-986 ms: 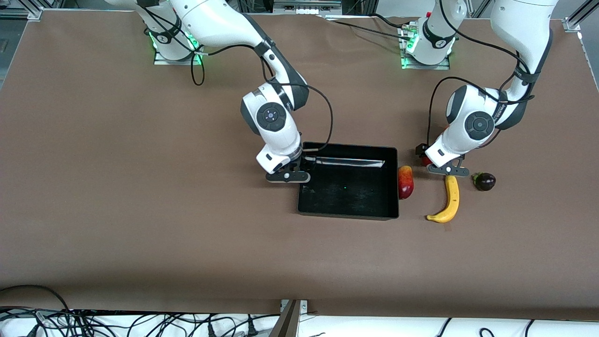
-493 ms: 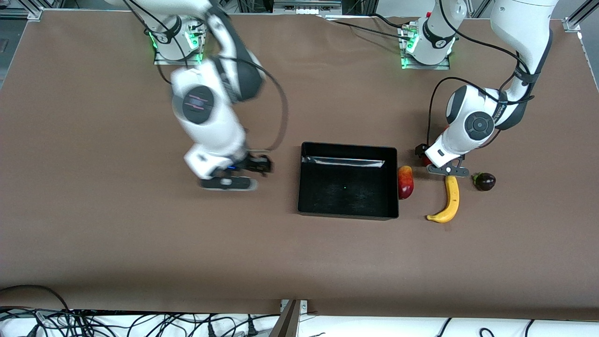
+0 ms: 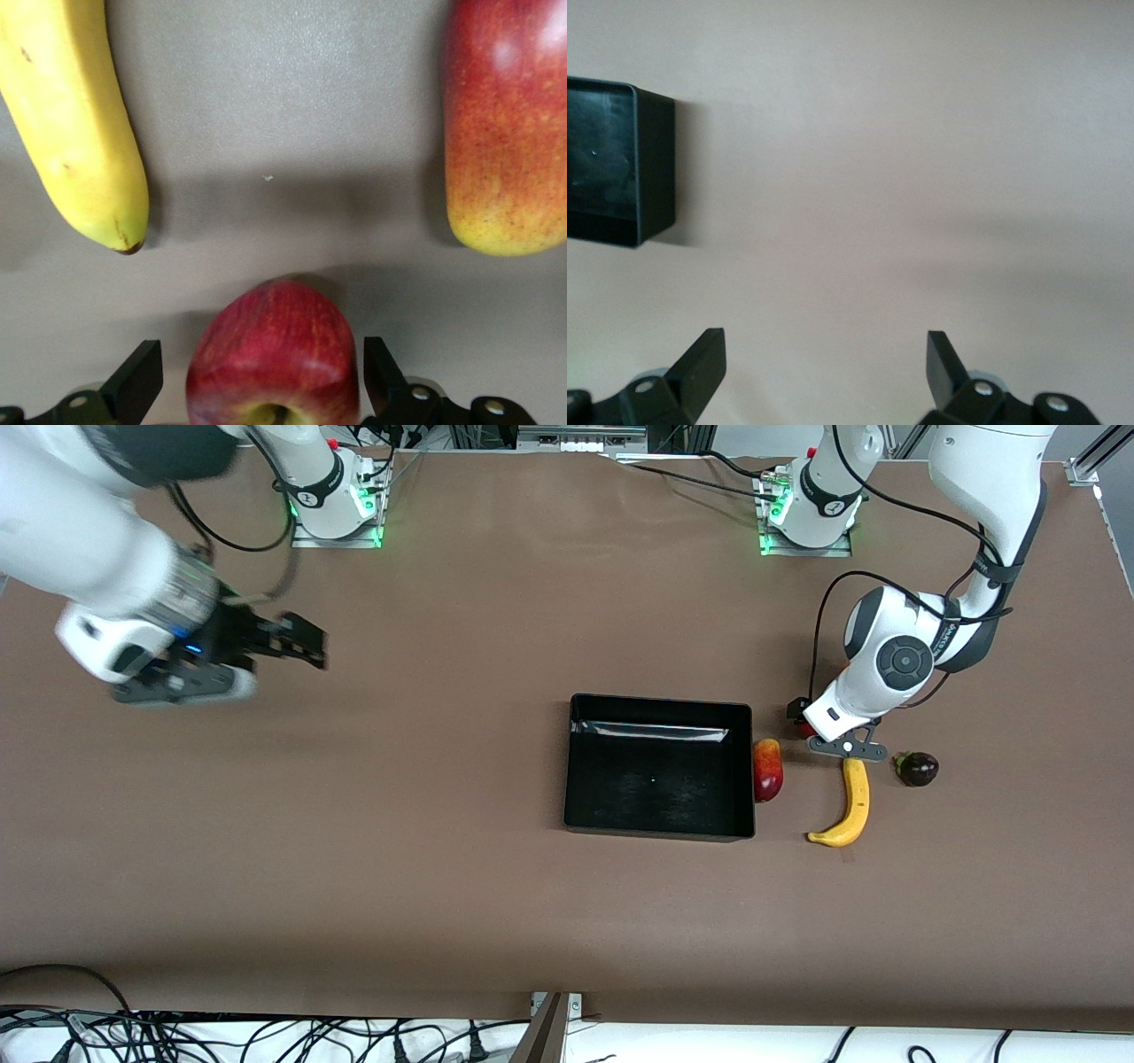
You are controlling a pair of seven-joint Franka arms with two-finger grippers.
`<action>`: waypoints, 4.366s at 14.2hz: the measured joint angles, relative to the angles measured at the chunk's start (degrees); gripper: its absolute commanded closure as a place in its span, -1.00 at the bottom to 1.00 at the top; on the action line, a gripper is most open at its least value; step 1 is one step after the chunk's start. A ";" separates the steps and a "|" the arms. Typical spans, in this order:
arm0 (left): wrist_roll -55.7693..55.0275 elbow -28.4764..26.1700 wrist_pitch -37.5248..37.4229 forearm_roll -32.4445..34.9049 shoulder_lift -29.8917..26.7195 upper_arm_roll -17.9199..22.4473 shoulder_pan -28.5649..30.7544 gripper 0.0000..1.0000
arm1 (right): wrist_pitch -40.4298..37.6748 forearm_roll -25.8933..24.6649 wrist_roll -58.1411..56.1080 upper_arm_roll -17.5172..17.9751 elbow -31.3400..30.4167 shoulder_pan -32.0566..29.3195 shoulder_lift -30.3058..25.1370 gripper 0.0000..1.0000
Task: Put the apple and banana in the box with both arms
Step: 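Carry the apple into the black box with the left gripper and open it, then move the left gripper to the yellow banana and grasp it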
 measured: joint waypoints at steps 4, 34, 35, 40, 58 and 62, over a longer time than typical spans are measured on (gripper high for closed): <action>-0.22 0.01 -0.01 0.00 0.15 -0.04 0.00 0.76 | -0.90 -5.53 -3.34 13.85 -3.95 -16.51 -4.45 -1.00; -28.65 32.92 -20.25 -1.95 18.42 -13.47 -9.26 -1.00 | 5.98 -13.06 -3.43 32.51 -11.46 -35.68 -10.73 -1.00; -28.66 33.37 -20.60 -1.95 18.25 -13.43 -9.06 -1.00 | 5.98 -13.06 -3.43 32.51 -11.46 -35.68 -10.73 -1.00; -27.73 41.51 -36.25 -1.90 13.28 -12.62 -8.09 -1.00 | 6.05 -13.06 -3.43 32.51 -11.42 -35.68 -10.73 -1.00; 19.65 35.96 -17.46 9.43 22.10 -11.30 13.70 0.81 | 6.33 -13.06 -3.43 32.52 -11.29 -35.68 -10.70 -1.00; 19.97 36.00 -17.38 10.32 22.21 -11.29 14.17 1.00 | 6.71 -13.06 -3.46 32.49 -11.28 -35.77 -10.70 -1.00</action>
